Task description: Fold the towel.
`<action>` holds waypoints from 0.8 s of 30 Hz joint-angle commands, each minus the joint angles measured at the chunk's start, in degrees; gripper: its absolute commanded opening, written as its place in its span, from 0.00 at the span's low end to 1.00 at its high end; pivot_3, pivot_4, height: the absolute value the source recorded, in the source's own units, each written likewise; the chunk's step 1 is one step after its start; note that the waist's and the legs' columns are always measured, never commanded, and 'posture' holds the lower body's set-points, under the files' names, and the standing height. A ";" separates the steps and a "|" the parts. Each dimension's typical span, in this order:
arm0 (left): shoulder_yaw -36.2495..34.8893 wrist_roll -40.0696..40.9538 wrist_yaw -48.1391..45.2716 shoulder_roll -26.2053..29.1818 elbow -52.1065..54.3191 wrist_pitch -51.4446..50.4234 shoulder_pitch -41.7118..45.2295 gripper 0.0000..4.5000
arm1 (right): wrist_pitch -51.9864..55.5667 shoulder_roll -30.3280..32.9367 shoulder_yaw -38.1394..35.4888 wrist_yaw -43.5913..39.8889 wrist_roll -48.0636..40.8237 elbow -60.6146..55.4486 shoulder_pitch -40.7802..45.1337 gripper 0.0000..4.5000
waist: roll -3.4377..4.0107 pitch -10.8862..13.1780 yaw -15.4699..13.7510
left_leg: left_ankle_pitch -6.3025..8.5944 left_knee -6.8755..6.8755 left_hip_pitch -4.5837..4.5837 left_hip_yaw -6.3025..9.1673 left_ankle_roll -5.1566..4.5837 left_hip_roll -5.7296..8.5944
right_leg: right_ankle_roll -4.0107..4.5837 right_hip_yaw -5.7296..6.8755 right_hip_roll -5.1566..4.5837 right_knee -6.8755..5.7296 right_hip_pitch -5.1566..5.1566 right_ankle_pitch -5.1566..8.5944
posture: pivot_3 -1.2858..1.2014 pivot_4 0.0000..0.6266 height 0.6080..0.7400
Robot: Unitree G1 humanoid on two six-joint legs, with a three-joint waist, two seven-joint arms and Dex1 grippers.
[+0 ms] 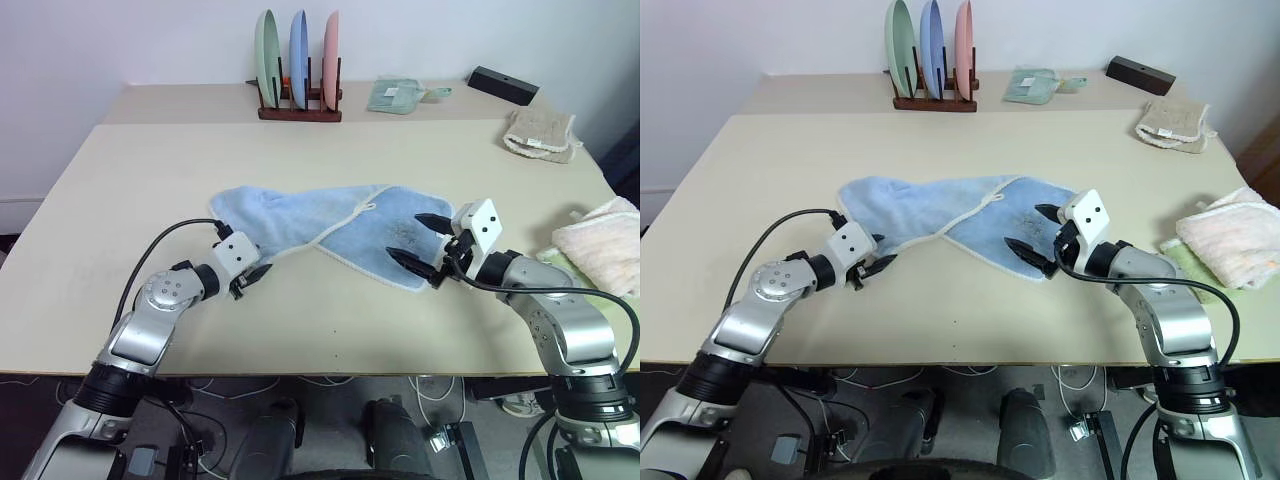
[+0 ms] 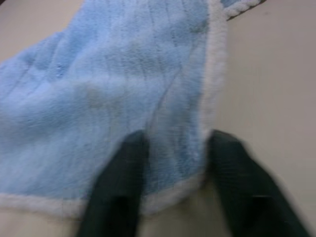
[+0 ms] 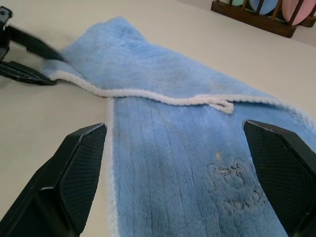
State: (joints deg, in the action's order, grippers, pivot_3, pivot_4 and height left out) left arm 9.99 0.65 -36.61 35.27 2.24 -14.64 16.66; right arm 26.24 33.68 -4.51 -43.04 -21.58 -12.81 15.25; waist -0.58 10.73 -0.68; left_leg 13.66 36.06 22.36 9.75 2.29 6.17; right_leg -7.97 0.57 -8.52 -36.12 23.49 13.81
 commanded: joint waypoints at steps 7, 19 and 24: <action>-4.53 -2.30 3.30 1.47 1.43 3.59 -2.08 0.01 | -1.32 3.10 3.36 0.02 5.20 0.74 3.47 1.00 | -0.01 0.01 0.42 | 0.00 -0.02 0.02 -0.04 0.00 -0.01 | 0.00 -0.03 0.01 0.00 0.06 0.00 | 0.52 0.24 0.99; -20.86 4.82 -0.68 7.57 12.52 2.91 -19.78 0.01 | -17.40 4.02 10.33 2.68 21.78 41.61 26.13 1.00 | 0.03 0.09 1.57 | 0.01 -0.11 0.03 -0.16 -0.01 -0.02 | 0.02 -0.10 0.00 0.02 0.16 -0.01 | 0.52 0.24 0.99; -22.45 4.04 -1.35 8.28 11.99 4.06 -23.01 0.01 | -26.27 2.33 12.58 3.16 26.09 54.86 32.27 1.00 | 0.03 0.09 1.55 | 0.00 -0.12 0.04 -0.15 -0.01 -0.01 | 0.03 -0.11 0.00 0.01 0.17 -0.02 | 0.52 0.24 0.99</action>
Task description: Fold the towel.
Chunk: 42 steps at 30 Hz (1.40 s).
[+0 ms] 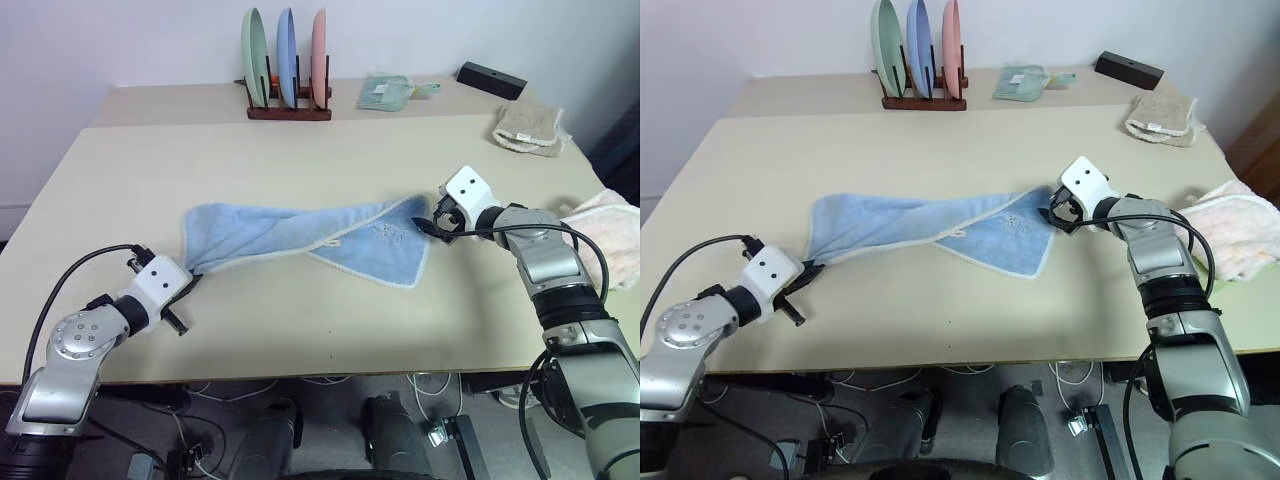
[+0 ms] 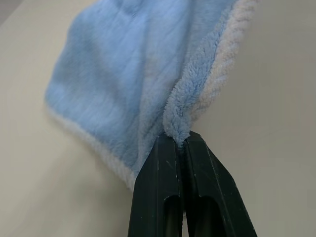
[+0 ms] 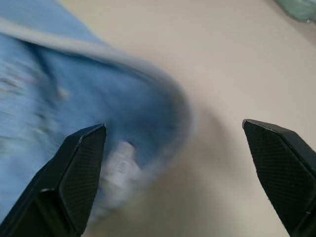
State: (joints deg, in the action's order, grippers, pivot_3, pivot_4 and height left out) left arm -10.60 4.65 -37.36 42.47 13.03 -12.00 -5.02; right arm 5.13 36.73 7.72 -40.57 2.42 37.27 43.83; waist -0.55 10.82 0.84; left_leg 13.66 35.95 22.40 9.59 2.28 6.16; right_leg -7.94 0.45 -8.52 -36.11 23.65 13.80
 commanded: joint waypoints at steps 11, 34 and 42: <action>-1.00 -0.52 -0.24 0.33 1.28 1.51 -2.82 0.00 | -21.46 -4.53 3.03 -0.88 6.59 18.54 12.35 0.81 | 0.02 0.01 0.38 | 0.00 -0.05 -0.01 -0.02 0.01 0.00 | 0.01 -0.06 0.05 -0.01 0.04 -0.01 | 0.52 0.24 0.99; -3.02 -1.37 15.75 -3.30 -30.13 4.85 48.65 0.00 | -28.59 3.50 2.99 16.83 17.04 23.03 33.68 0.00 | -0.01 0.13 0.47 | -0.36 0.07 0.44 0.11 0.61 -0.08 | 0.16 -0.17 0.51 -0.12 0.61 -0.38 | 0.52 0.24 0.99; -2.88 1.23 7.70 1.44 -34.00 9.93 51.88 0.00 | -31.42 5.87 0.70 3.01 9.54 13.64 32.28 0.00 | 0.00 0.13 3.34 | -0.29 -0.26 0.69 -0.13 0.61 -0.11 | 0.06 -0.32 0.50 0.02 0.96 -0.35 | 0.52 0.24 0.99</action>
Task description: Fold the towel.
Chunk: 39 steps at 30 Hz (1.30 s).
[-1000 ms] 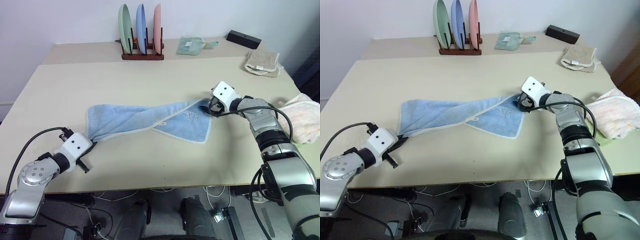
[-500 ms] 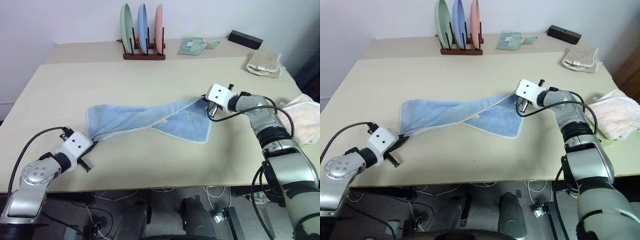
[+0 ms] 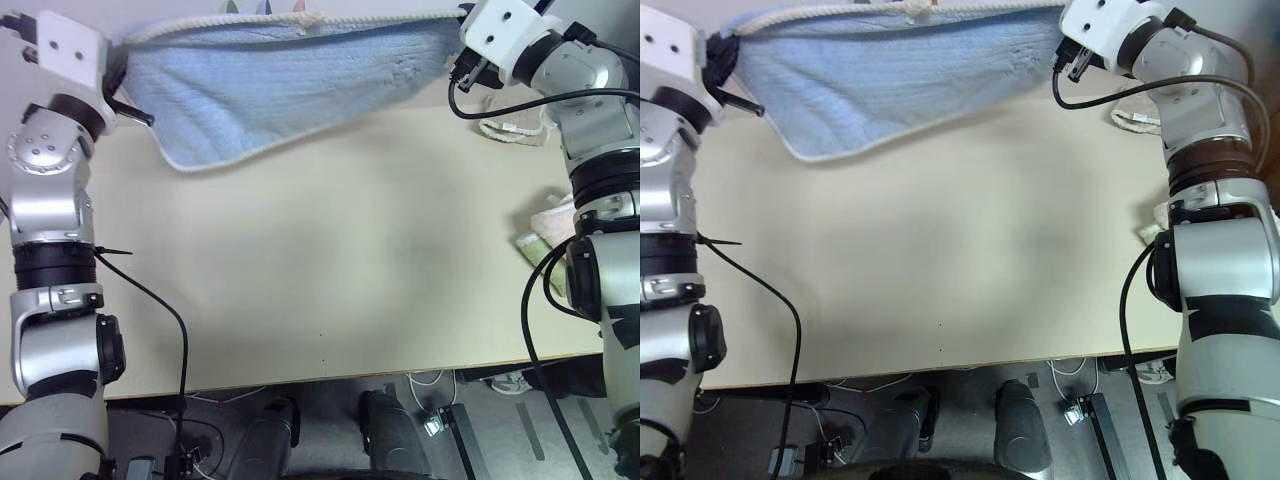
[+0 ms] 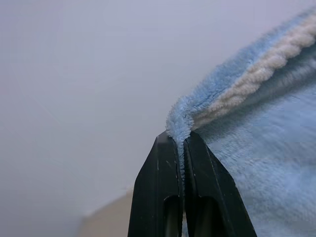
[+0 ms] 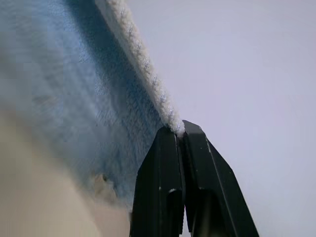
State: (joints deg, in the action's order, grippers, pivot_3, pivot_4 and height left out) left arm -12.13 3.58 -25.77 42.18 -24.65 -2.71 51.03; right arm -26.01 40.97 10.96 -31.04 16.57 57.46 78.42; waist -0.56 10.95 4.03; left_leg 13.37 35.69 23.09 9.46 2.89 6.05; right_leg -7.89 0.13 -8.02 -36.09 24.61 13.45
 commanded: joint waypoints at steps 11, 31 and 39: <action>-9.94 13.89 -18.39 6.47 38.99 -16.56 -49.21 0.00 | 26.09 14.82 -8.12 -34.41 -23.57 -51.80 -42.66 0.00 | 0.15 0.10 -1.51 | 0.17 0.44 0.21 0.03 -0.30 -0.24 | 0.12 -0.11 0.15 -0.18 0.18 -0.13 | 0.52 0.24 0.99; -3.68 11.69 -20.94 8.17 29.34 -18.94 -45.04 0.00 | 27.04 9.35 -2.91 -31.75 -17.22 -41.10 -40.04 0.00 | 0.09 0.06 -2.93 | 0.19 0.42 -0.25 -0.51 -0.29 -0.76 | 0.40 -0.16 0.45 0.01 -0.15 -0.32 | 0.52 0.24 0.99; 3.40 4.90 -17.87 5.58 14.44 -12.68 -34.23 0.00 | 16.44 -0.47 1.83 -25.09 -9.25 -15.98 -25.55 0.00 | 0.09 0.06 -2.87 | 0.15 0.37 -0.26 -0.50 -0.23 -0.73 | 0.45 -0.16 0.51 -0.03 -0.10 -0.37 | 0.52 0.24 0.99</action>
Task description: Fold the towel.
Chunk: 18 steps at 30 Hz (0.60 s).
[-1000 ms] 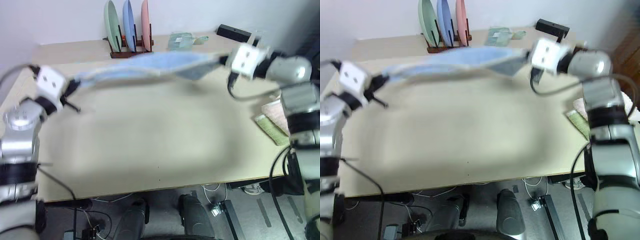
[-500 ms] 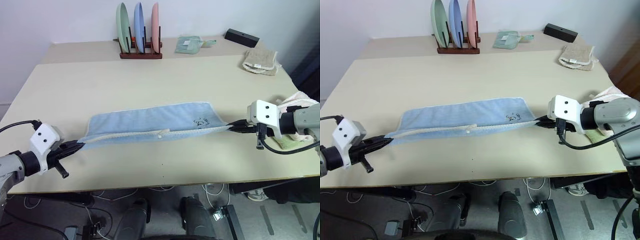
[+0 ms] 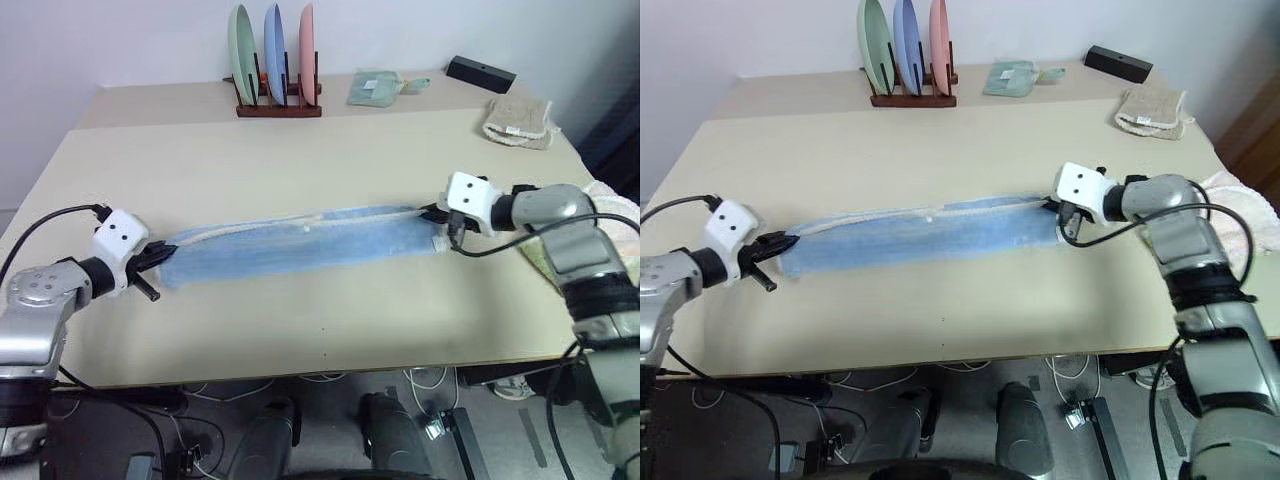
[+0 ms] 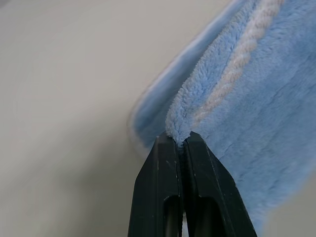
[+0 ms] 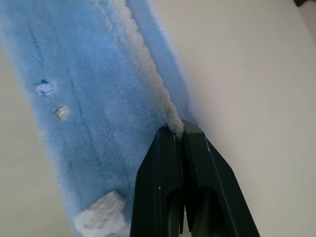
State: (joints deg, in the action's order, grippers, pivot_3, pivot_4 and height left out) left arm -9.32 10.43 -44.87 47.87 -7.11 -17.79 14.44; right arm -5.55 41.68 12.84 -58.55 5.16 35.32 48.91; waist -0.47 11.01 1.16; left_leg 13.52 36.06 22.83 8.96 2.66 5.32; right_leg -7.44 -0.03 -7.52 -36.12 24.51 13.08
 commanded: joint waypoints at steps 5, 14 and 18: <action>1.80 -3.51 2.23 -1.15 -7.70 4.38 5.09 0.00 | -9.41 -4.17 0.98 4.73 4.92 16.45 8.43 0.00 | 0.00 0.00 0.07 | -0.03 -0.02 0.00 0.03 0.06 0.01 | 0.00 0.00 0.02 -0.01 0.01 0.00 | 0.52 0.24 0.99; -0.22 -2.43 4.31 -3.16 -8.92 3.97 5.31 0.20 | -12.25 -5.15 -0.06 7.65 6.12 21.61 10.31 0.20 | 0.01 -0.01 0.43 | -0.02 -0.01 -0.01 0.08 0.04 0.00 | 0.01 -0.02 0.06 -0.06 0.02 -0.01 | 0.52 0.24 0.99; -2.08 -1.65 8.26 -4.63 -9.16 3.95 5.89 0.64 | -12.95 -3.77 -0.18 12.08 7.74 20.81 9.97 0.62 | 0.01 -0.01 0.91 | -0.03 -0.01 -0.01 0.09 0.05 0.00 | 0.02 -0.02 0.08 -0.07 0.02 -0.01 | 0.52 0.24 0.99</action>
State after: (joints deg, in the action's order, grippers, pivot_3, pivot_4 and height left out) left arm -8.86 8.03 -38.20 43.36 -16.96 -14.26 19.01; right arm -17.54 36.66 14.29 -48.67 12.59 57.04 57.50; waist -0.46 11.01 2.07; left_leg 13.50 36.04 22.82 9.05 2.71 5.33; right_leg -7.42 -0.05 -7.44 -36.19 24.53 13.07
